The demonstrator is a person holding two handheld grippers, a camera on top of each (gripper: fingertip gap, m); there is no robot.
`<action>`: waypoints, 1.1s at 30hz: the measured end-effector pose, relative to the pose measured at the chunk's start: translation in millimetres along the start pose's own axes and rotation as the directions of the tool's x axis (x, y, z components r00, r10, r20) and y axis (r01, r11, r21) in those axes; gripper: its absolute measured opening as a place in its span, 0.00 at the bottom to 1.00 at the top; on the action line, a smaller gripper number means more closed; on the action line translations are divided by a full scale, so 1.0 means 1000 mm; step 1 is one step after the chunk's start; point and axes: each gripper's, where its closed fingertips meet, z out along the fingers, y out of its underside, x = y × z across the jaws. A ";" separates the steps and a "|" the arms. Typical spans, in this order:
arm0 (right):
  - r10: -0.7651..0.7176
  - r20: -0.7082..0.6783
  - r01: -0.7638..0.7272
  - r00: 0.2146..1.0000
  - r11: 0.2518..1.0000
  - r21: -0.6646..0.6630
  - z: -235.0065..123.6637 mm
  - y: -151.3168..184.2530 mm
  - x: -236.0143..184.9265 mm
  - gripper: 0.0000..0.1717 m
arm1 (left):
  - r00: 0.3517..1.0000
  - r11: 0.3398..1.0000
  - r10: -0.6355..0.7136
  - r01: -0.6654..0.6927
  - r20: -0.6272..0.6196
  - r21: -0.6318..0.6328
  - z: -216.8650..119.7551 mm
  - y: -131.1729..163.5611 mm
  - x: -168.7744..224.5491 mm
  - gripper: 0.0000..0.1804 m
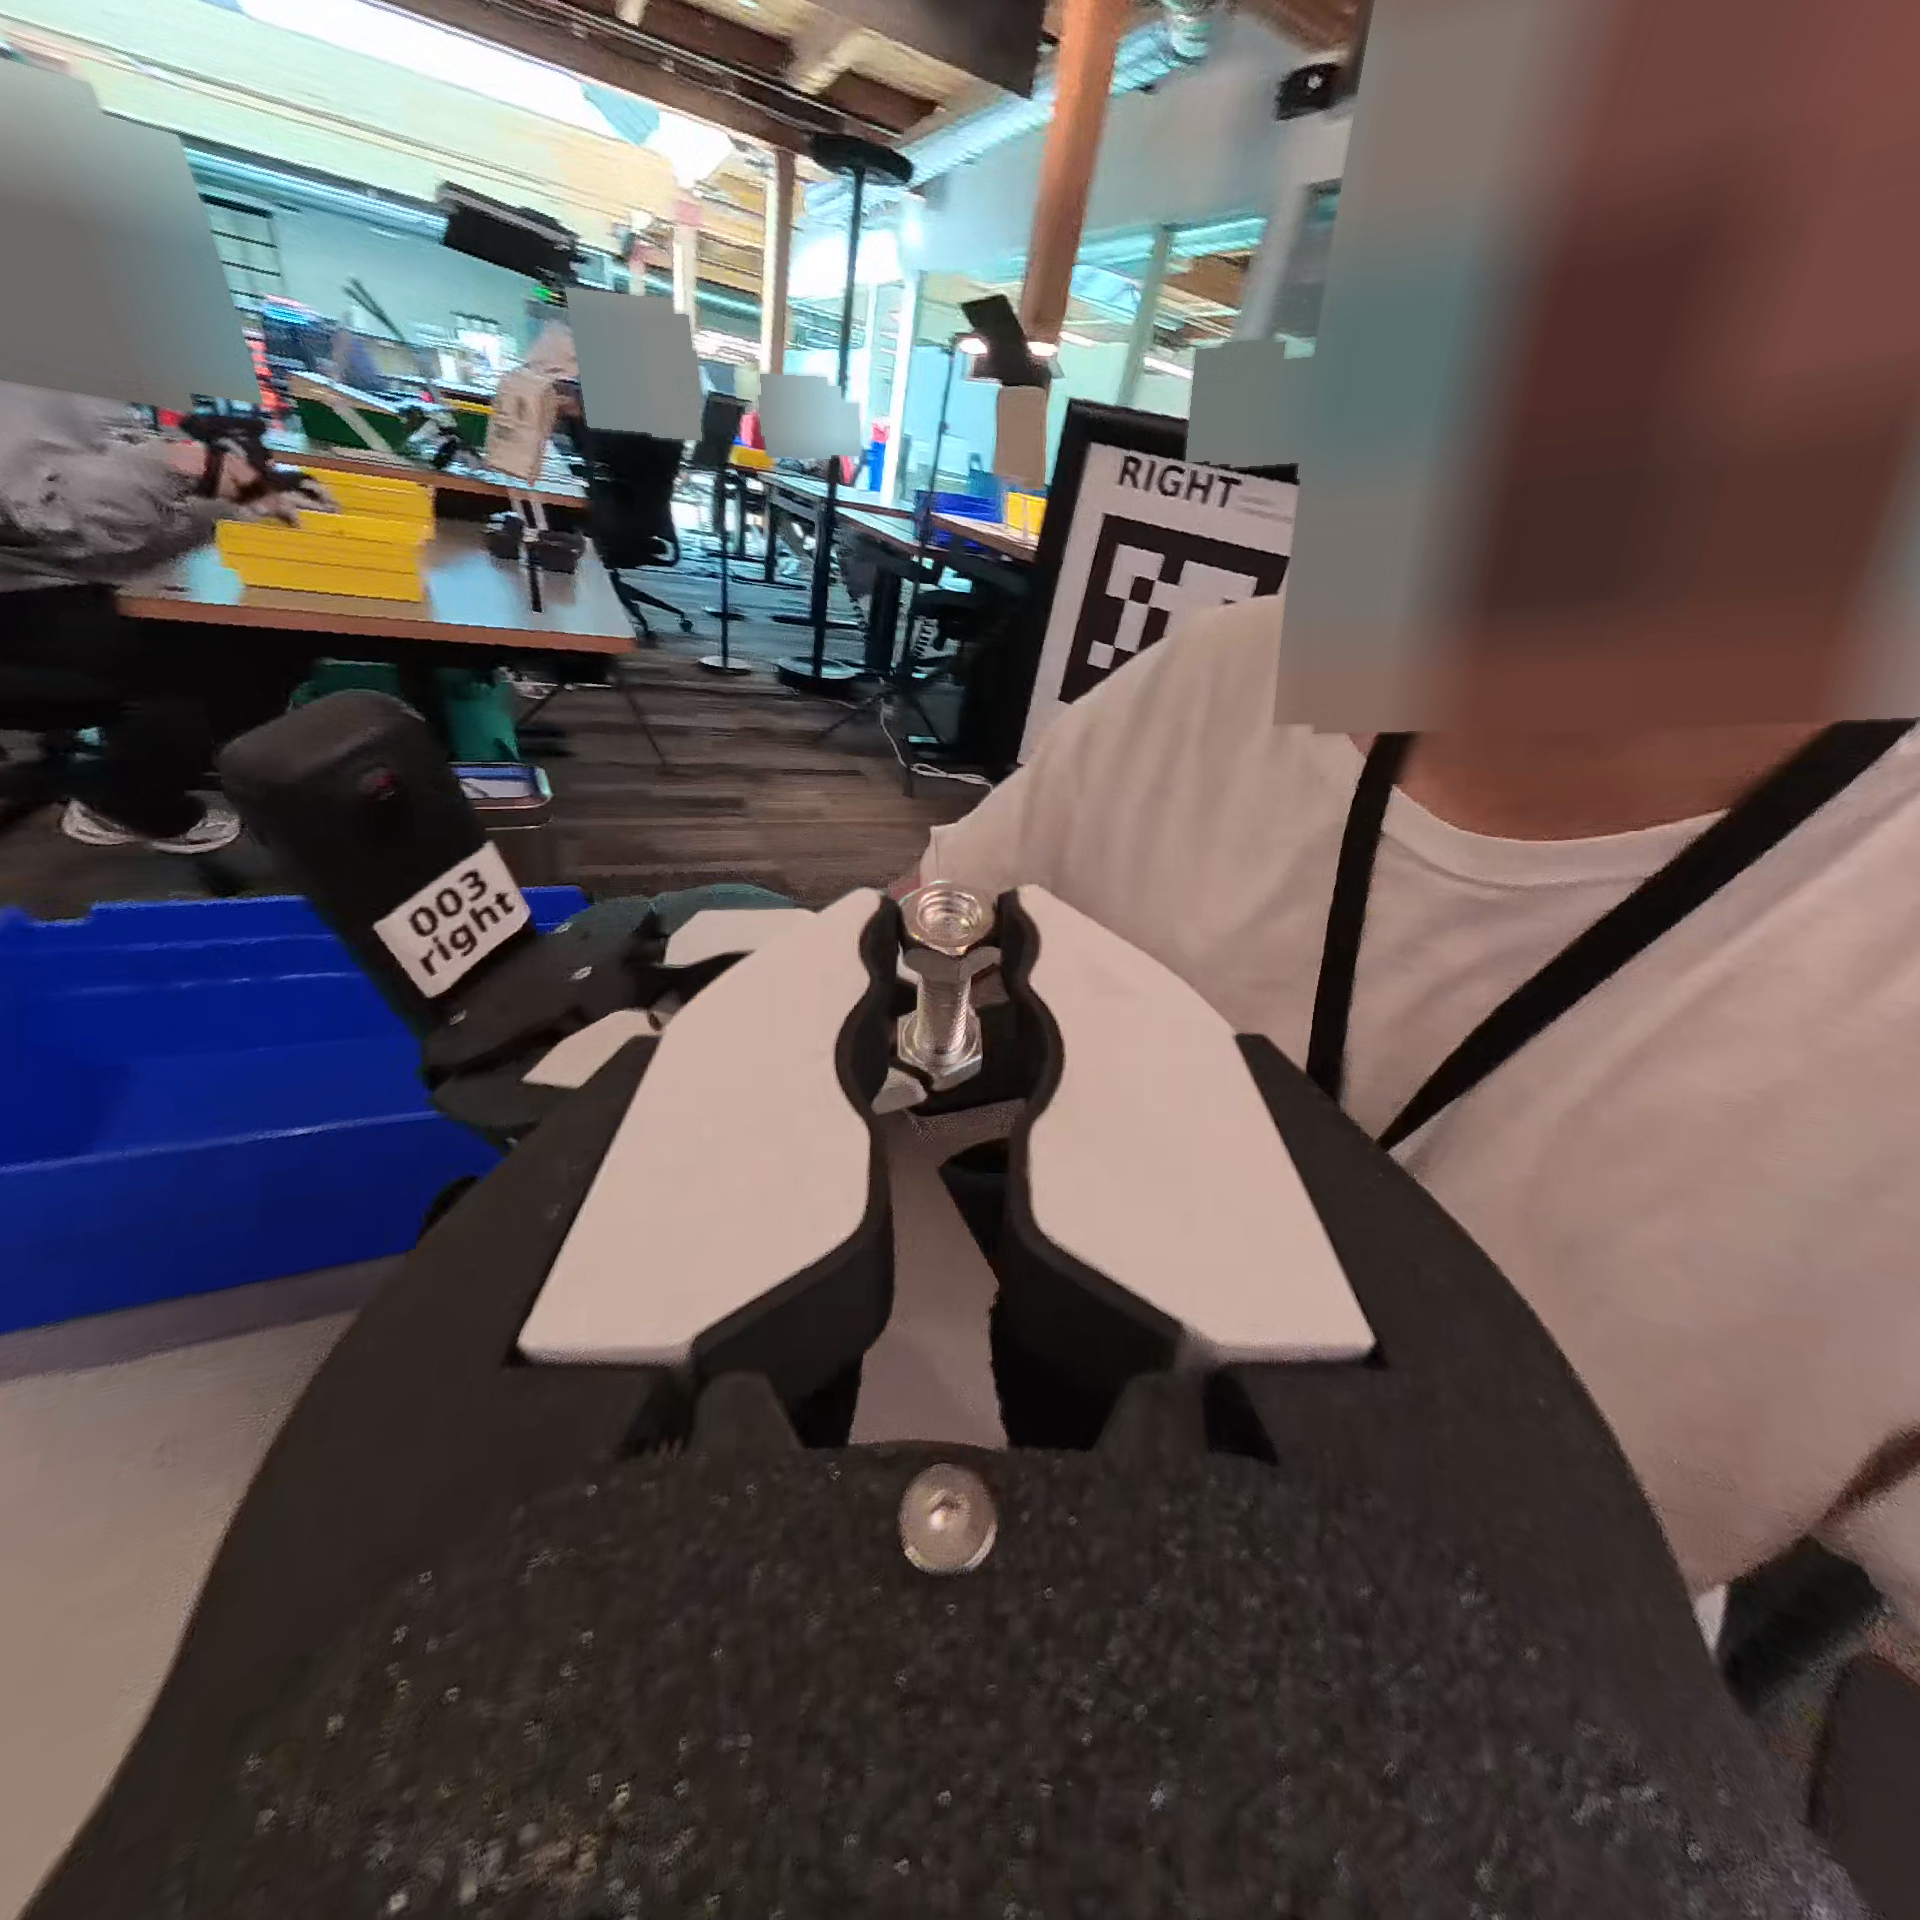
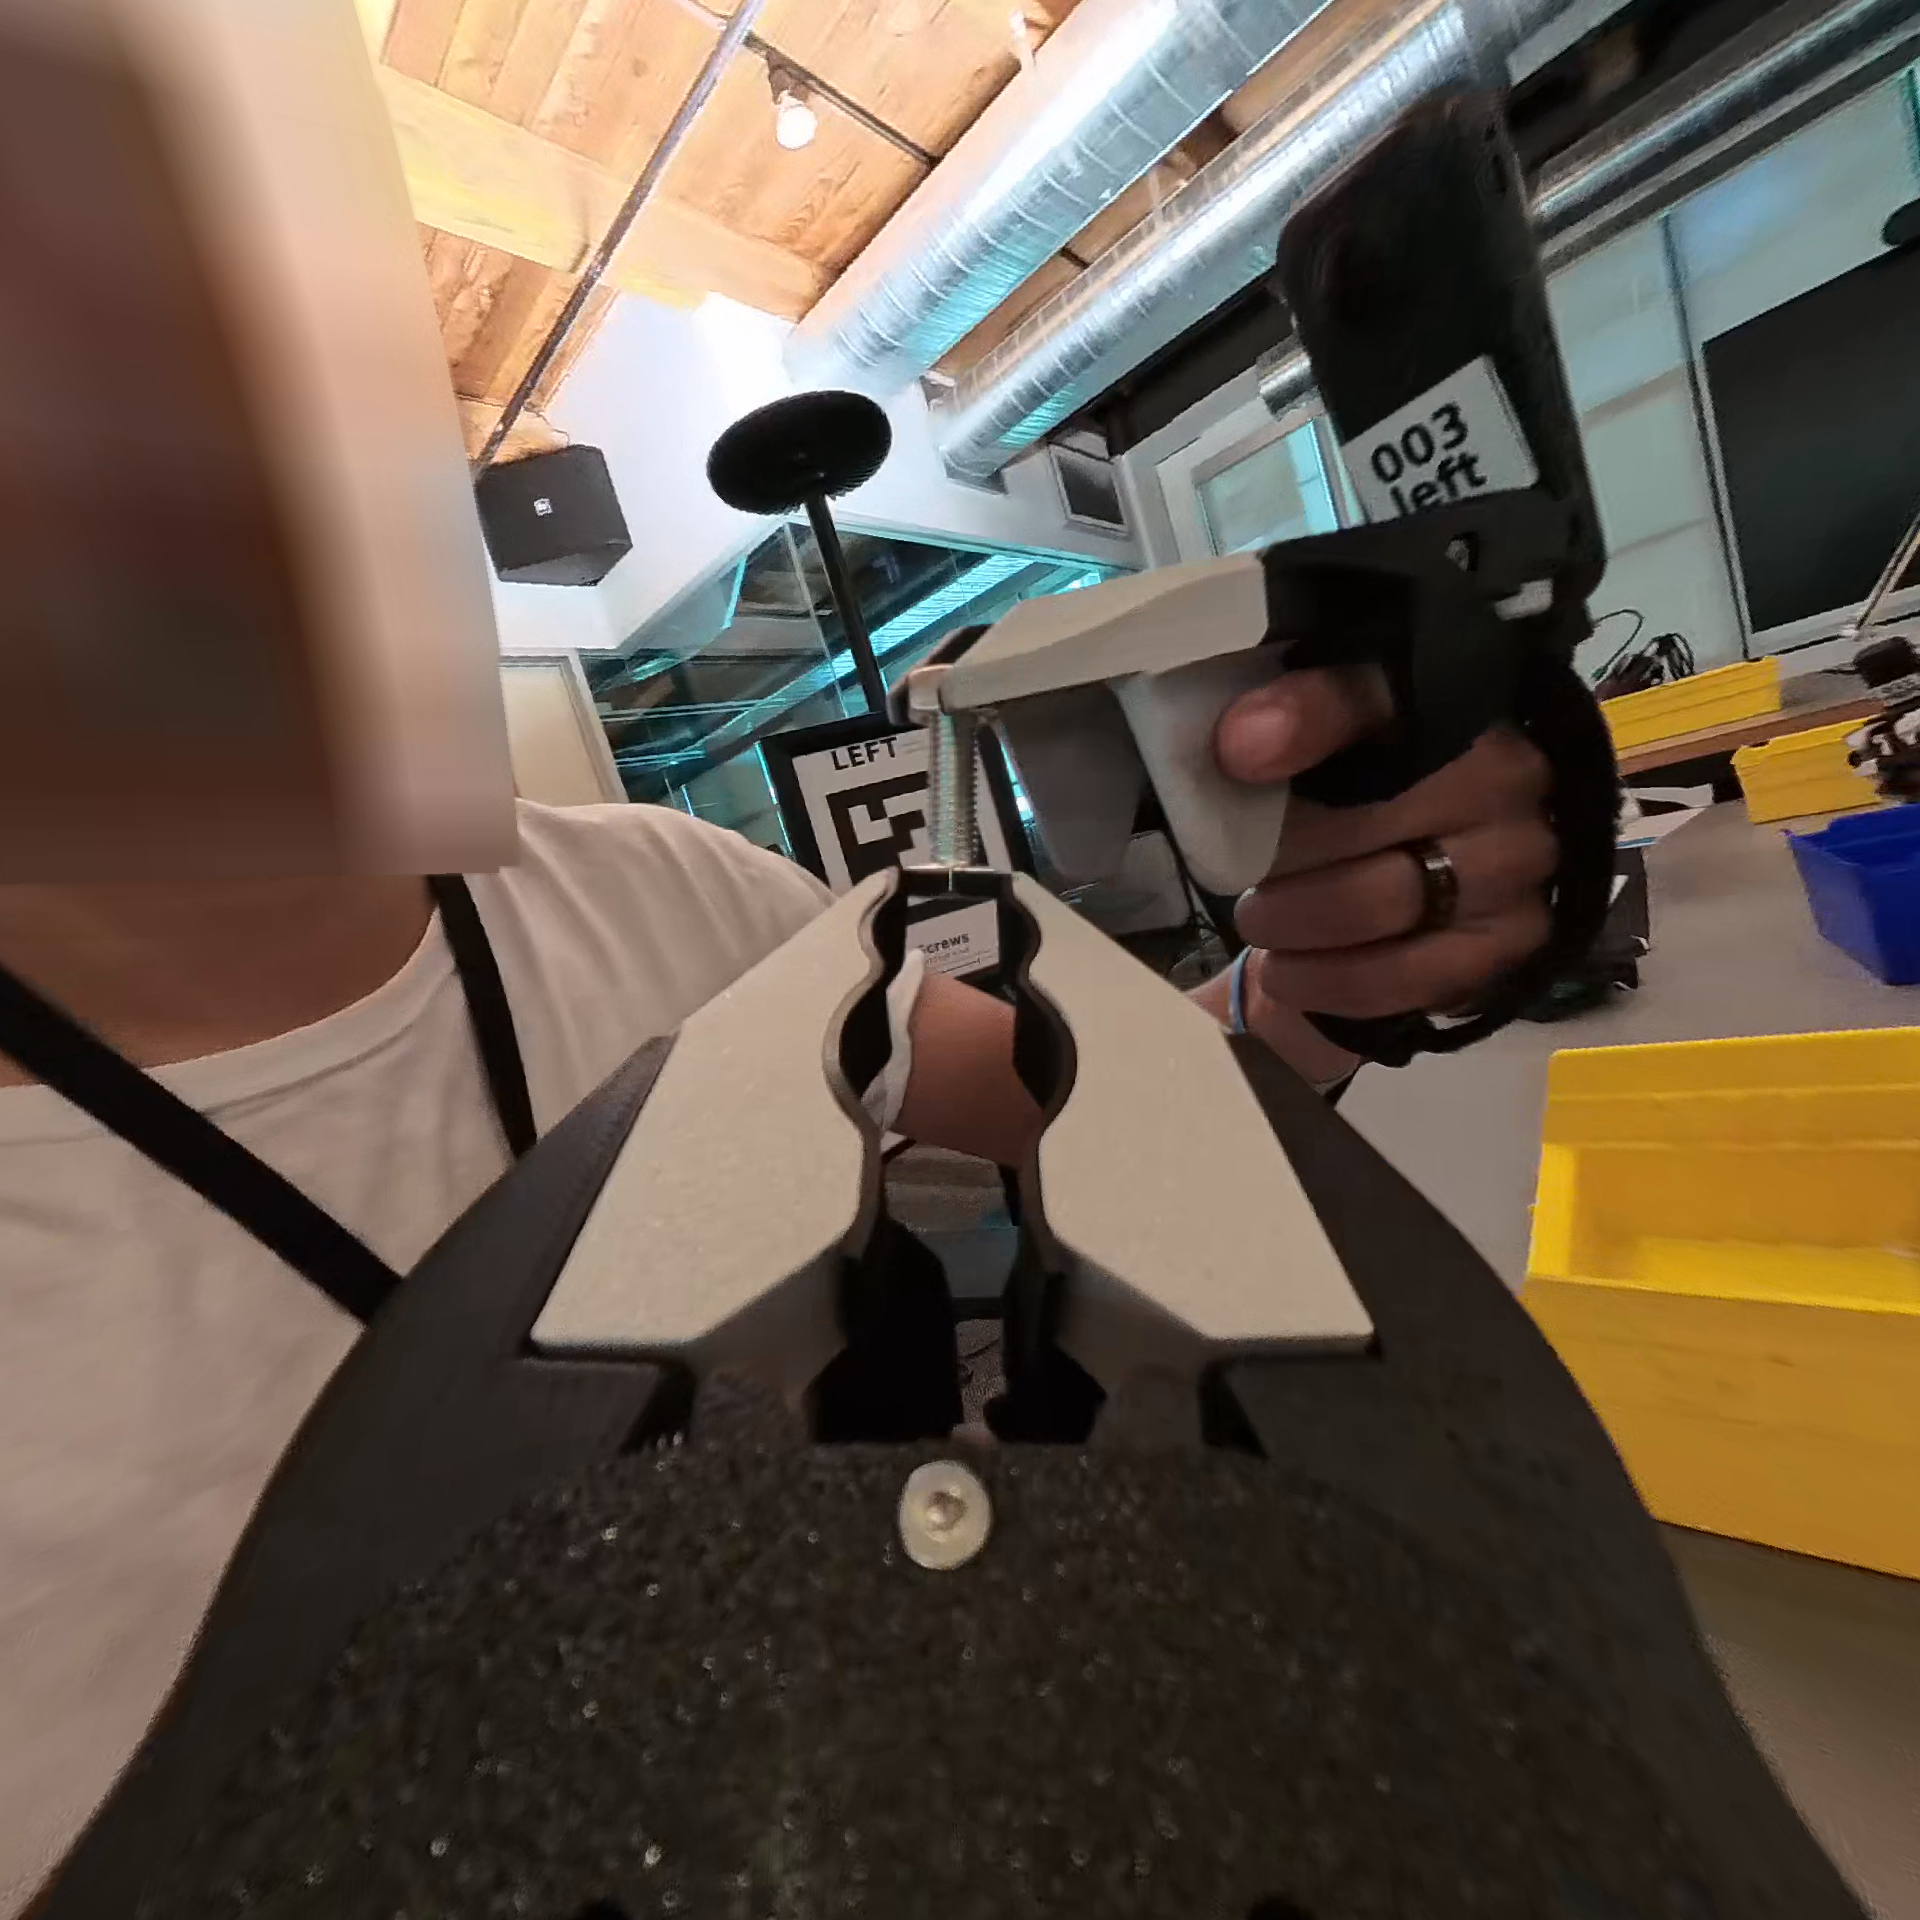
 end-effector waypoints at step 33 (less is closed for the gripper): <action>-0.985 0.008 0.278 -0.174 -0.057 -0.959 -0.068 0.011 0.106 0.10 | 0.612 0.941 -0.034 0.286 0.790 -0.181 -0.073 0.085 -0.082 0.28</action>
